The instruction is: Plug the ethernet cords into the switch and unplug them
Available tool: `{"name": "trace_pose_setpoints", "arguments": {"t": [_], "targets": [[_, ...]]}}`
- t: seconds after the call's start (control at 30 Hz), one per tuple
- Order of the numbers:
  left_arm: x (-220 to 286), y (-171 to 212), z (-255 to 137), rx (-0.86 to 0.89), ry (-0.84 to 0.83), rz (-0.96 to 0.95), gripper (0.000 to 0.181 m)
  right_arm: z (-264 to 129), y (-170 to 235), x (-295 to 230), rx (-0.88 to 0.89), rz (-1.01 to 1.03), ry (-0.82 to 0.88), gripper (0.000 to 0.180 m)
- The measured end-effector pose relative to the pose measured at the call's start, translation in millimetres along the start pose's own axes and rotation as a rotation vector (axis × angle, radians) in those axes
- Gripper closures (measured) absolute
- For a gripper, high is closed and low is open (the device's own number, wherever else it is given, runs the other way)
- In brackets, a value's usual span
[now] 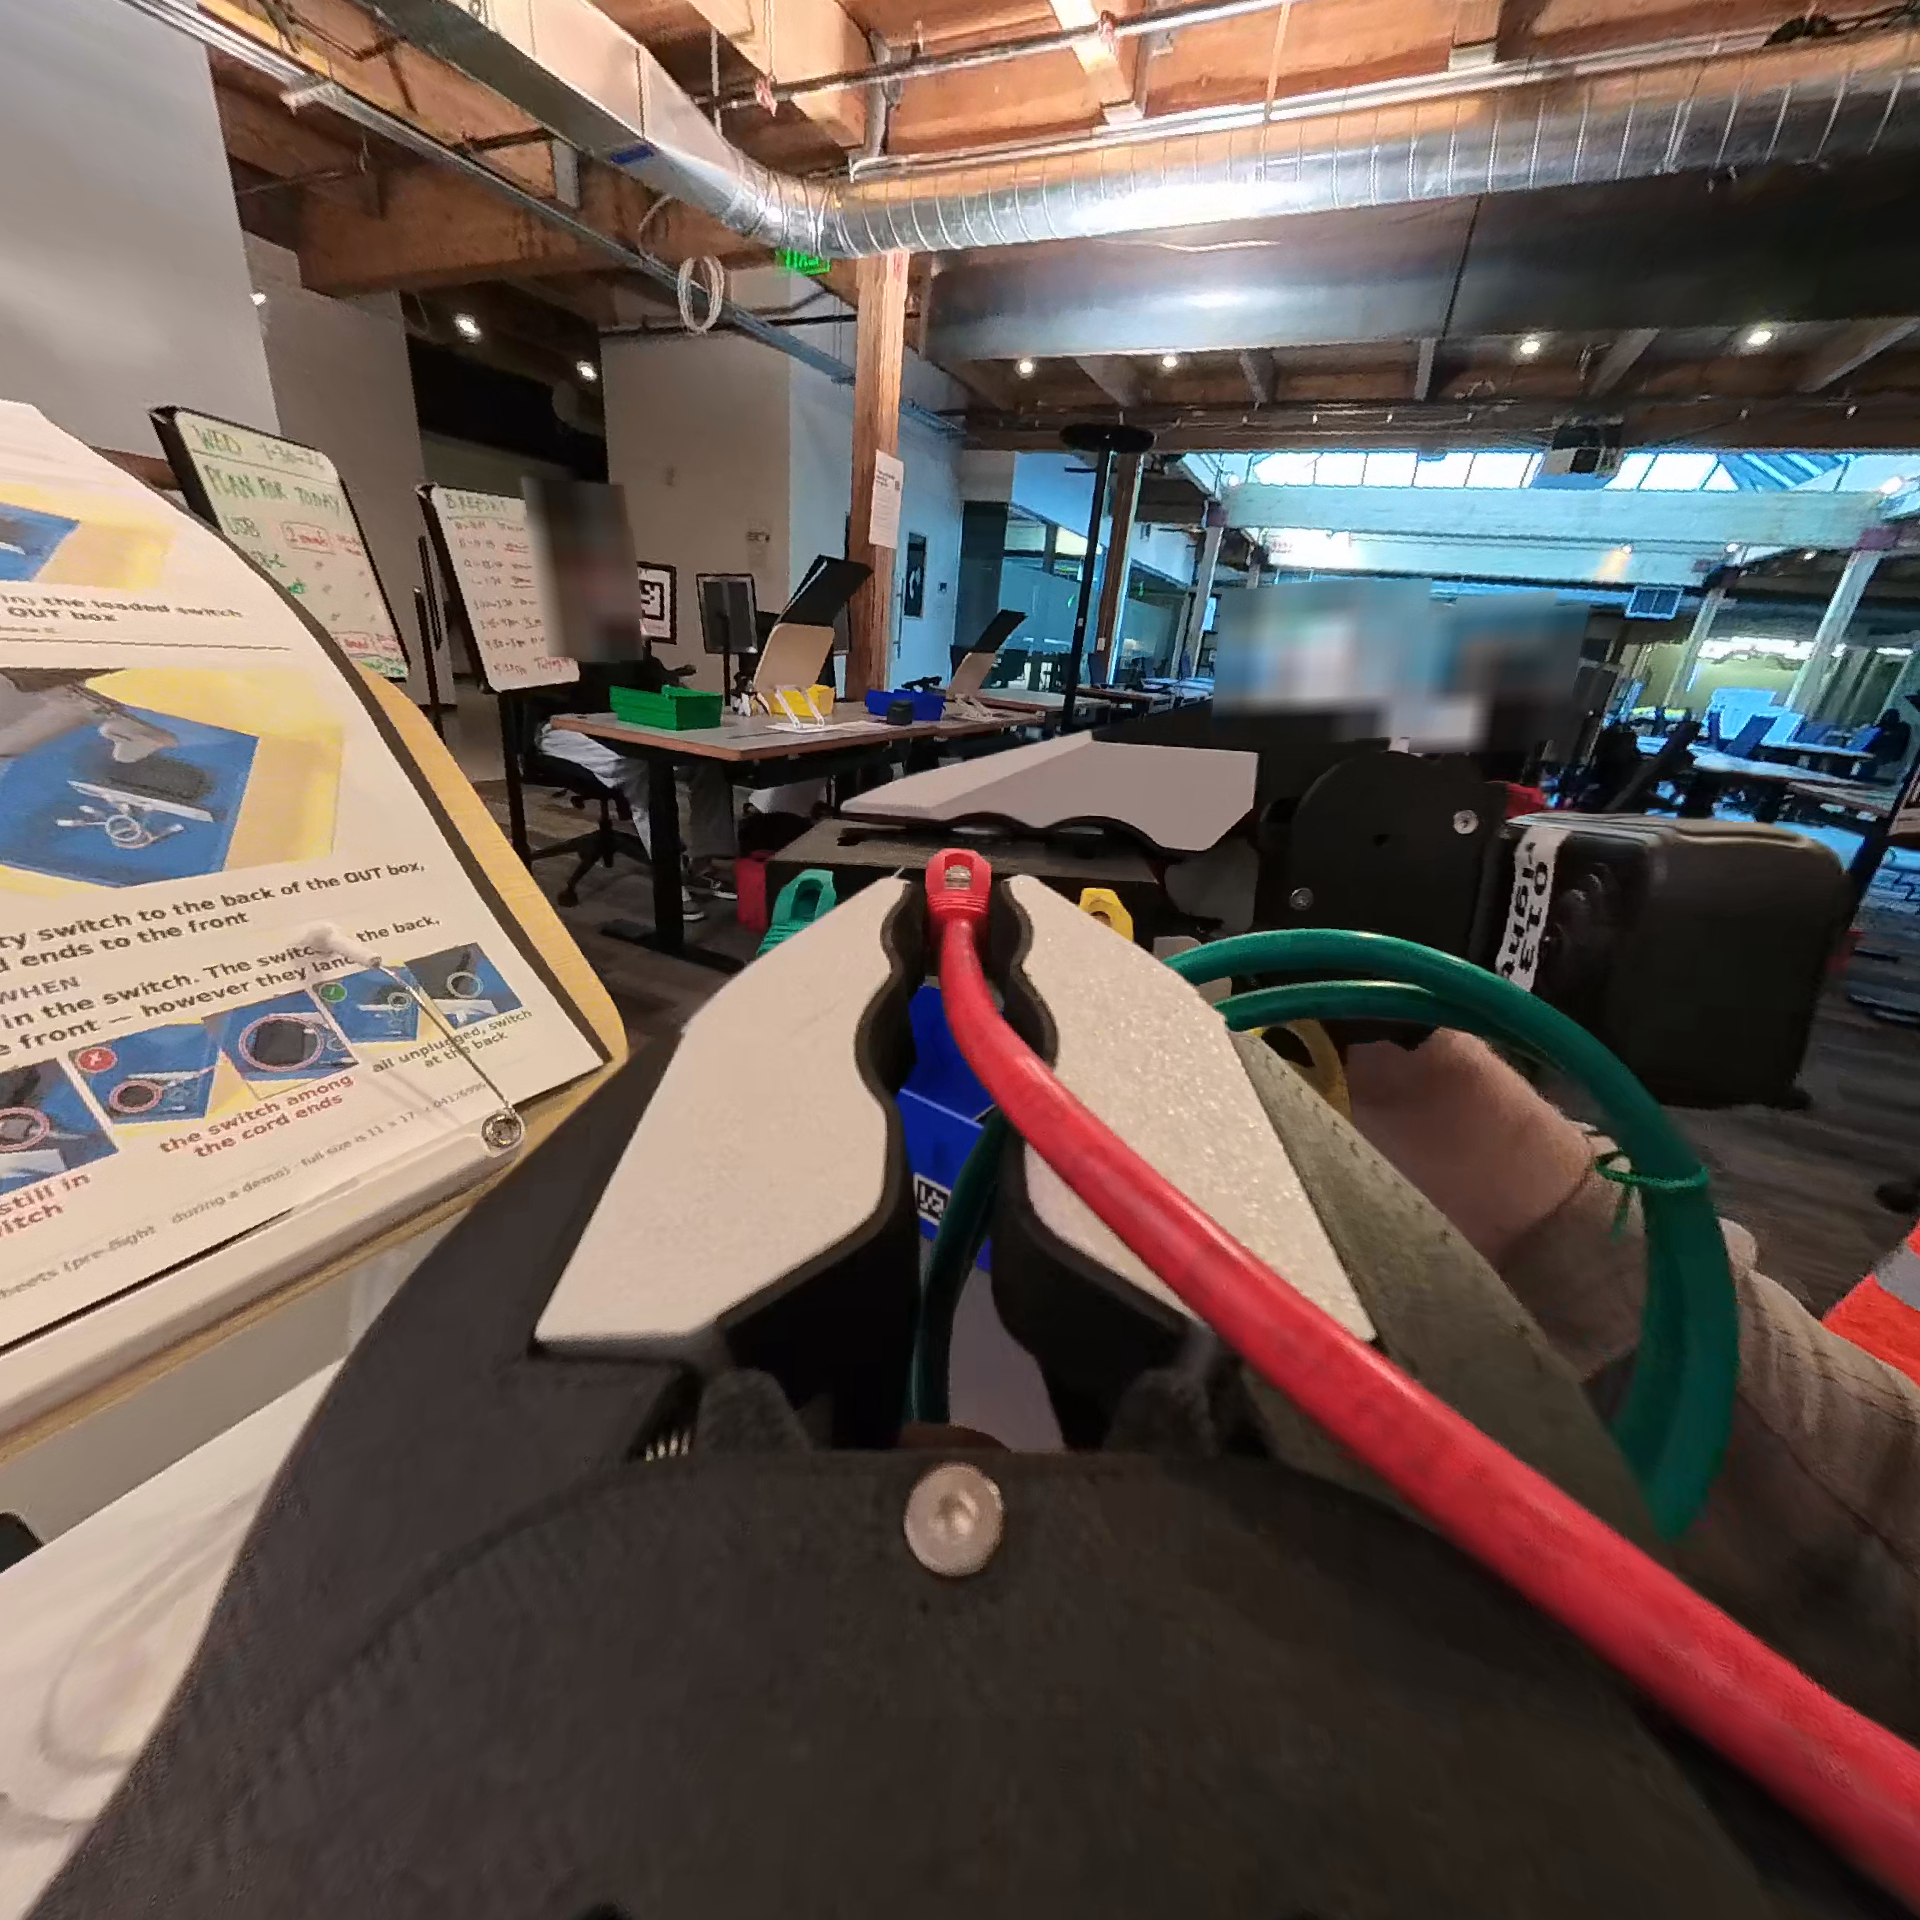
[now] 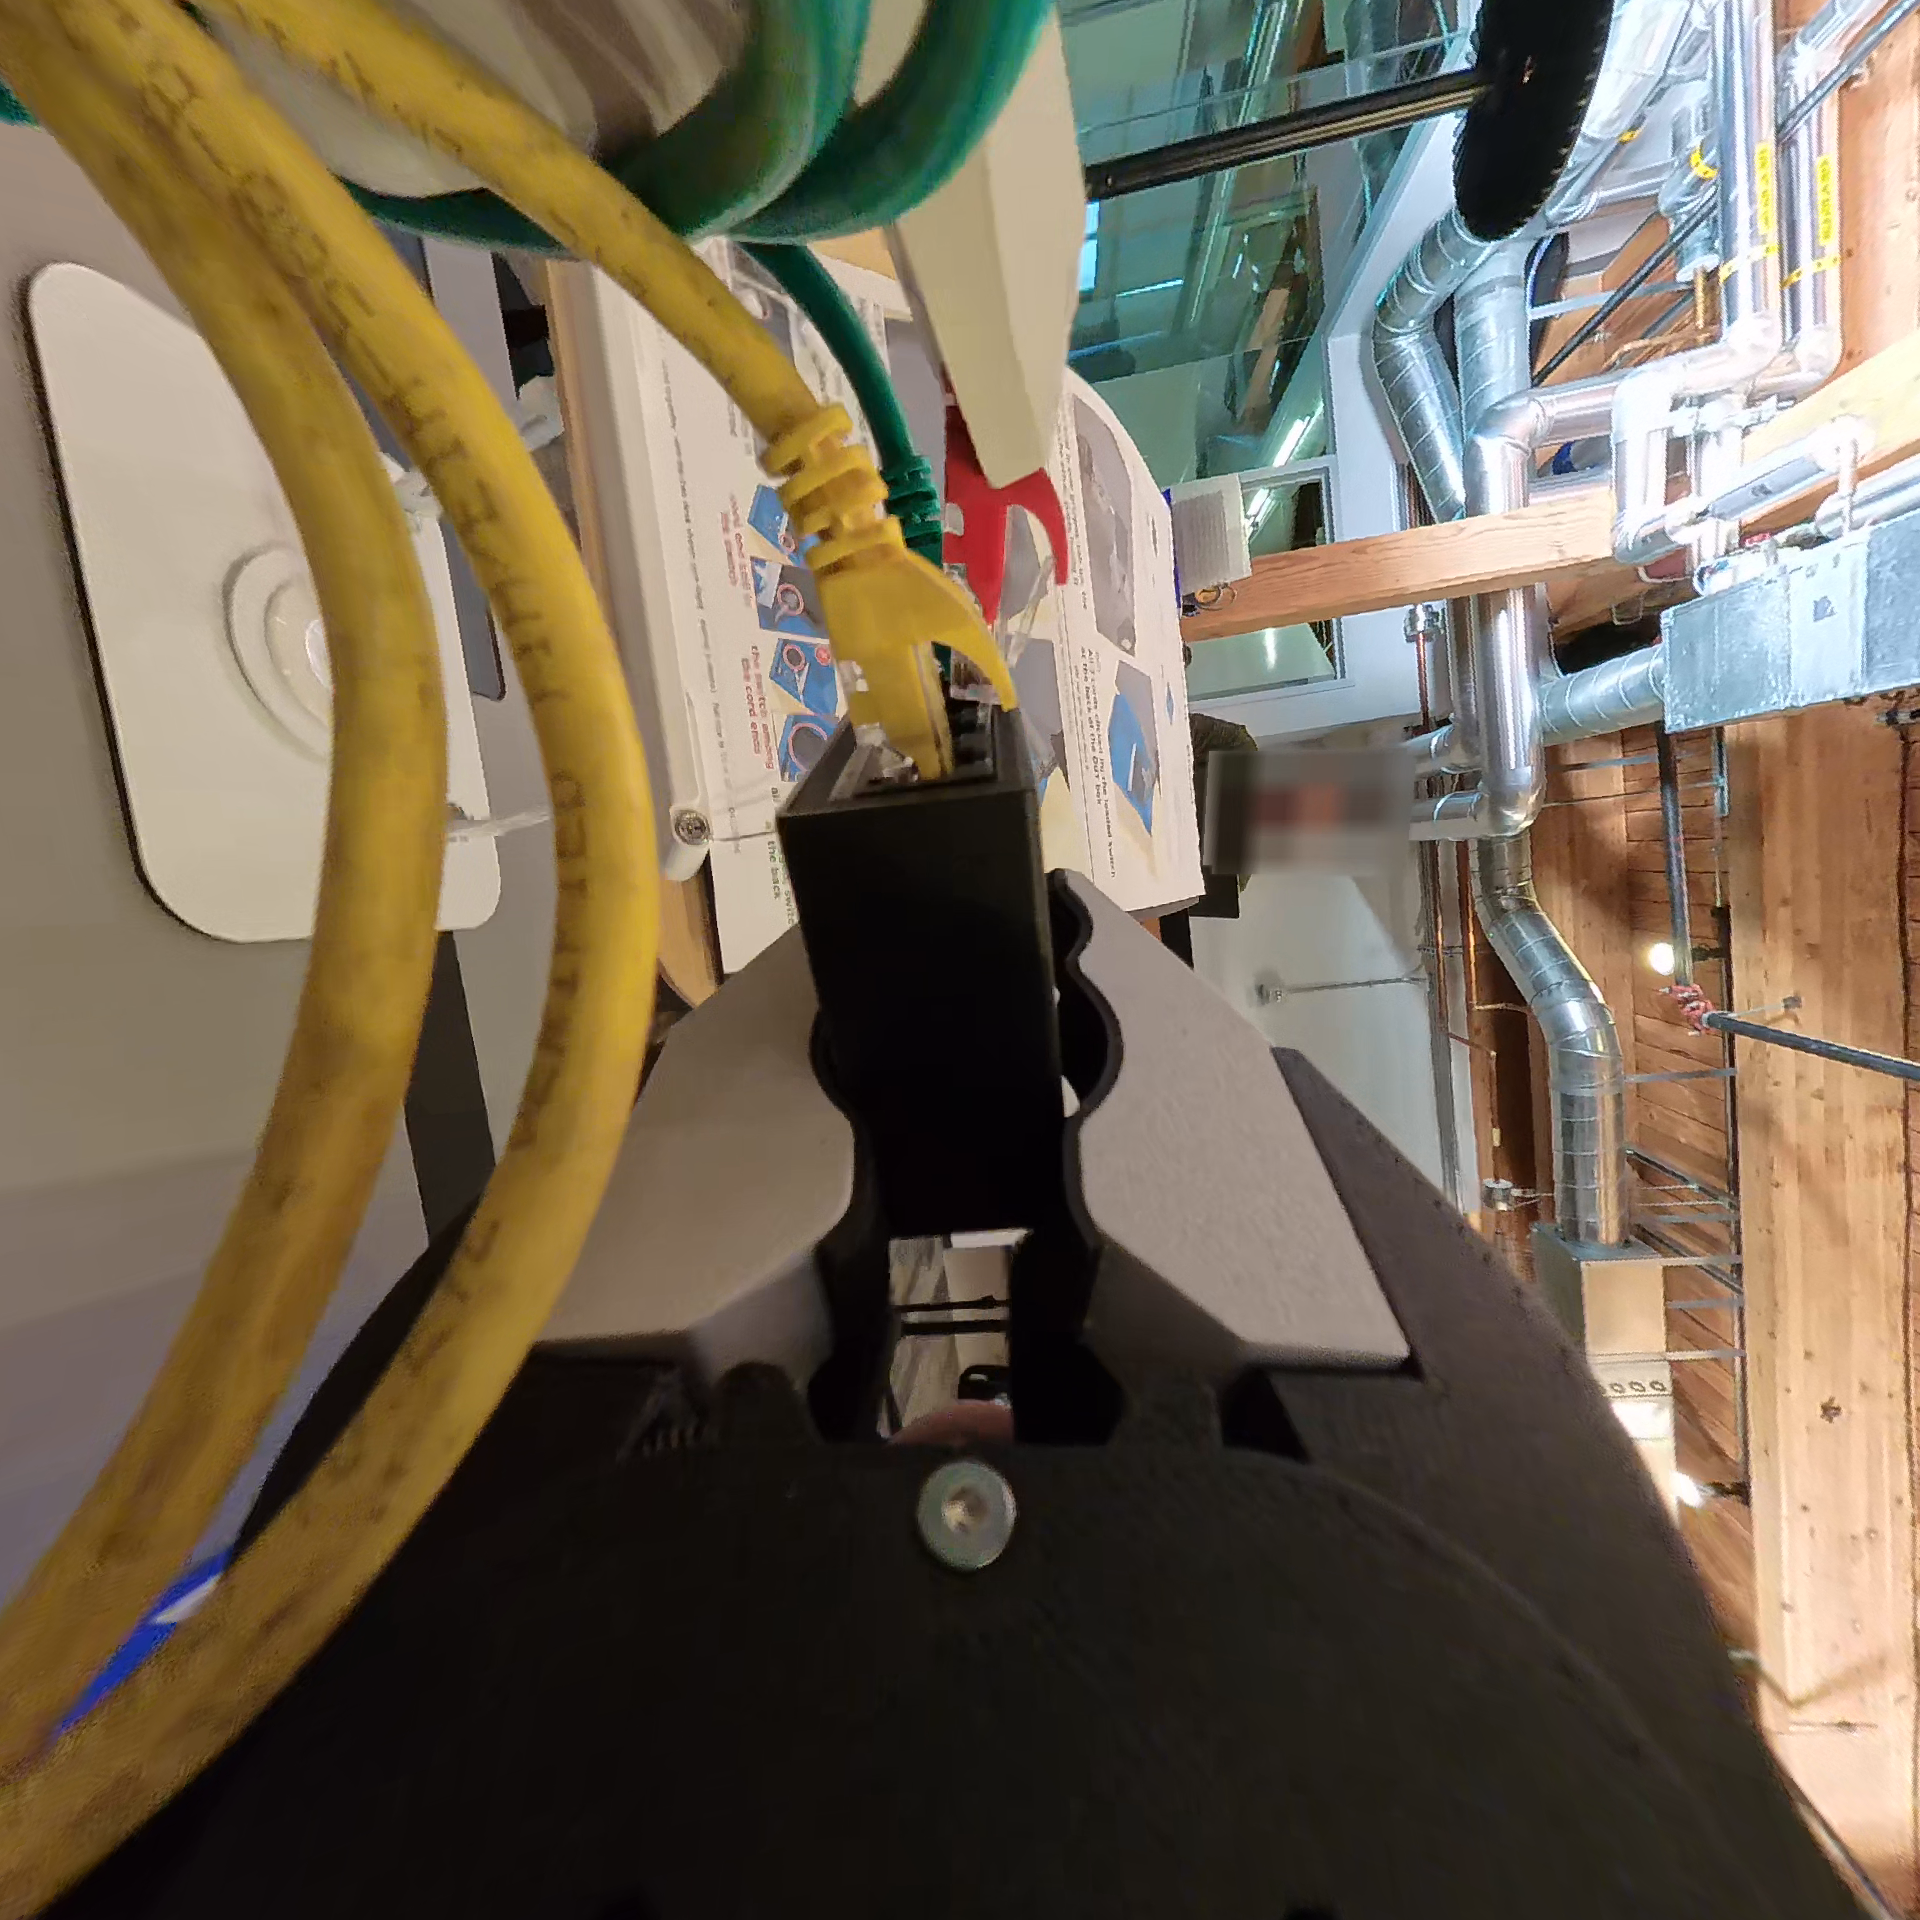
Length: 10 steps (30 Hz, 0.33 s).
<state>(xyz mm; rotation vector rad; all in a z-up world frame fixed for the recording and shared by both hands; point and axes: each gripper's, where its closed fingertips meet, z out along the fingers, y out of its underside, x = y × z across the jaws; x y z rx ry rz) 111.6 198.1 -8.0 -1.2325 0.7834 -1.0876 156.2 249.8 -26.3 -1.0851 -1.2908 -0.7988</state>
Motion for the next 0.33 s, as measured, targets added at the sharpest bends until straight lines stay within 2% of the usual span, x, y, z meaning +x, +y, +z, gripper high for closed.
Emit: {"name": "trace_pose_setpoints", "arguments": {"t": [0.03, 0.33], "targets": [[0, -1, 0, 0.012, 0.004, -0.016, 0.168, 0, -1, 0, 0.008, 0.016, -0.001, 0.151], [-5, -7, -5, 0.126, -0.056, 0.021, 0.169, 6, -10, 1, 0.072, 0.166, -0.014, 0.148]]}}
